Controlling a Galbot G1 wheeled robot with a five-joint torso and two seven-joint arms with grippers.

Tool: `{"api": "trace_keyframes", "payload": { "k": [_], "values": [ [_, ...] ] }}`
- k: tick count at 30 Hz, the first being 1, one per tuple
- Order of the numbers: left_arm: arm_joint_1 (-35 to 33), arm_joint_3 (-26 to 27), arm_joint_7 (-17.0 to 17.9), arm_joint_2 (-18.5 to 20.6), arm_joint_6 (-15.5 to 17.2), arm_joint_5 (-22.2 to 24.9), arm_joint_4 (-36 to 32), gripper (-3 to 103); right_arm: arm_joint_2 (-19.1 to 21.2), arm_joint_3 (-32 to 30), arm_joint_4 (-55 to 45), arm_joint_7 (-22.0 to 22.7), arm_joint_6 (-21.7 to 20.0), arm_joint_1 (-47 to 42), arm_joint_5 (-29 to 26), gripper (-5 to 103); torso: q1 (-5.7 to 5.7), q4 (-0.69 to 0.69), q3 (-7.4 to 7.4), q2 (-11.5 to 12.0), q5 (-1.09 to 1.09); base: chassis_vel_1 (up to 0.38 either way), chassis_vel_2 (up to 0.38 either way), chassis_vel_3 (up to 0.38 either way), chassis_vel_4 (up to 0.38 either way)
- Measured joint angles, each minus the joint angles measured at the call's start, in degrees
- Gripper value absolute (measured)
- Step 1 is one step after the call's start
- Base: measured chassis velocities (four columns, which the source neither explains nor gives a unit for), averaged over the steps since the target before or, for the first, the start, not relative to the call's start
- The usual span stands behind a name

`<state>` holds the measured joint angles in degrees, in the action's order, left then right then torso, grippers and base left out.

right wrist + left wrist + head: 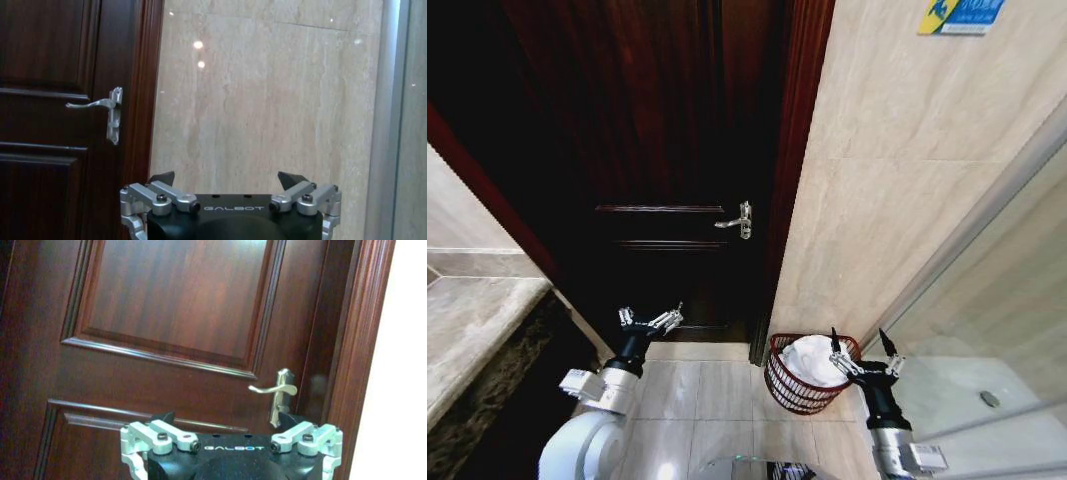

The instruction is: Discard the used towel into the hamper.

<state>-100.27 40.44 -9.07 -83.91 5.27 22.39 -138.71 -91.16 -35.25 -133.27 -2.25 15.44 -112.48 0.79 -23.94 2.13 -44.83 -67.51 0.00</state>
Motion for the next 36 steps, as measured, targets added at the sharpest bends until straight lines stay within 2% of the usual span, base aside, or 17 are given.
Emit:
{"api": "trace_keyframes", "payload": {
  "k": [25, 36],
  "values": [
    [0.0, 0.0, 0.0, 0.0, 0.0, 0.0, 0.0, 100, 0.01, 0.0, 0.01, -0.01, 0.02, 0.0, -0.01, 100, -3.58, 0.0, -4.33, -7.9, 0.0, 0.0, 0.0, 0.0, 0.0],
    [0.0, 0.0, 0.0, 0.0, 0.0, 0.0, 0.0, 100, 0.01, 0.0, 0.02, -0.01, 0.02, 0.01, -0.01, 100, -3.8, 0.0, -4.6, -8.38, 0.0, 0.0, 0.0, 0.0, 0.0]
  ]
}}
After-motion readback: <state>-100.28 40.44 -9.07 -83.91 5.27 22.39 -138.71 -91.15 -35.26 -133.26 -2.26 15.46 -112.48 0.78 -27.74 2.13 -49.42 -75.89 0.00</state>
